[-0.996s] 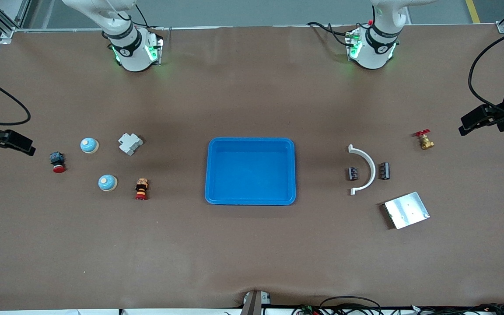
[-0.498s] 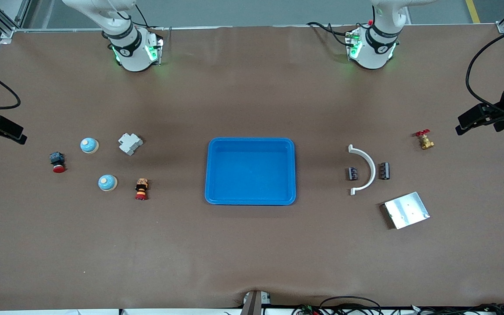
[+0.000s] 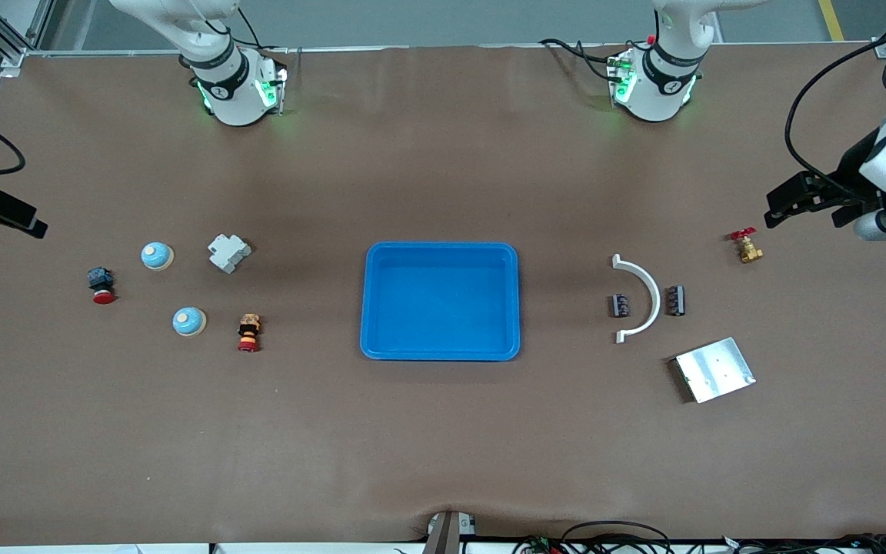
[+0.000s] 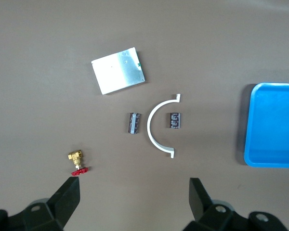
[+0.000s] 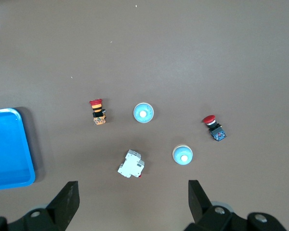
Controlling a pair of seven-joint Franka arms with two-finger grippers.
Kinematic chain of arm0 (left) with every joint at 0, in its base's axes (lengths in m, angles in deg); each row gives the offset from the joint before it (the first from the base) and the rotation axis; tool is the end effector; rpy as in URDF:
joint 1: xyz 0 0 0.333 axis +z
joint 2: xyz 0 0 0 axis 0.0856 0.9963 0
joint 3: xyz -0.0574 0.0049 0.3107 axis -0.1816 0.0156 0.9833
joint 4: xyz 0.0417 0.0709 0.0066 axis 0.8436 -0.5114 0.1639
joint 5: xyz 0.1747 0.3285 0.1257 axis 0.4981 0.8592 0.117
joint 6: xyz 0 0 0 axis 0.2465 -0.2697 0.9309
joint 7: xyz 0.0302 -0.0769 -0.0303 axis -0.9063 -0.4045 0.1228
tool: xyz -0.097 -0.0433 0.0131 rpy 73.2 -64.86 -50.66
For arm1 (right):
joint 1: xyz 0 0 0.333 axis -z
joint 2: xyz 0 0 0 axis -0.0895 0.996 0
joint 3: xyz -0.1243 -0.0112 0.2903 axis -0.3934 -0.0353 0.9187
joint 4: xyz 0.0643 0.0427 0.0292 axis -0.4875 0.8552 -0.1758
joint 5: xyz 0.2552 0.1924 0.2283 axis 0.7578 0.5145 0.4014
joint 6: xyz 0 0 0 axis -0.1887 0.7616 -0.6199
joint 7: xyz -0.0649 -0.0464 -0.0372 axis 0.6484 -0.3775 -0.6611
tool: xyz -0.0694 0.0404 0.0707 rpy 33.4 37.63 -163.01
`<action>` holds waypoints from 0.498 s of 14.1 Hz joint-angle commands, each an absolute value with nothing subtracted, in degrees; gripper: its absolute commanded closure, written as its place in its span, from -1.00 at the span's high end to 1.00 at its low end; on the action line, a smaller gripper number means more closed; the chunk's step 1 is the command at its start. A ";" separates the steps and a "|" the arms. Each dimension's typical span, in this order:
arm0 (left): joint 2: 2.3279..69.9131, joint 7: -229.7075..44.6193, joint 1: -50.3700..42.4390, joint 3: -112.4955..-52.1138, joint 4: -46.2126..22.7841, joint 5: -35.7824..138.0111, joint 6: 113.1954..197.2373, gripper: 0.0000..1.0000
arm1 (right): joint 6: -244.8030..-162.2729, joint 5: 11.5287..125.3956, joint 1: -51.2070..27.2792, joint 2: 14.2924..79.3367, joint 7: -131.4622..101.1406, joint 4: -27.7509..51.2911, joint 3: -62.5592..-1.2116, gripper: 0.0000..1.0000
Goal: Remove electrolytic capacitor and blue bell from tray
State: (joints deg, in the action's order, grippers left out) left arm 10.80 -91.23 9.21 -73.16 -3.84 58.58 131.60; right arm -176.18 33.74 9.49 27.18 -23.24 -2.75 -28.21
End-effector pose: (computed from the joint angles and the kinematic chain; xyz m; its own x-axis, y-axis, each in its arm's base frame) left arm 0.5589 -0.0493 0.6129 0.9998 0.0075 0.0205 0.0069 -0.9995 0.0293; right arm 0.5701 -0.0563 0.6303 0.9874 -0.1581 -0.0047 -0.1581 -0.9868 -0.0363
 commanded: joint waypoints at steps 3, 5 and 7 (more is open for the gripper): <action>7.33 -90.75 9.65 -73.03 -7.10 58.26 132.35 1.00 | -173.79 34.69 10.50 26.60 -22.39 -4.89 -27.67 1.00; 7.42 -90.75 9.65 -72.77 -7.10 58.26 132.71 1.00 | -172.82 34.60 10.50 26.52 -22.30 -5.25 -27.58 1.00; 7.51 -90.84 9.65 -72.77 -7.01 58.17 133.50 1.00 | -172.82 34.60 10.50 26.51 -19.07 -5.42 -27.67 1.00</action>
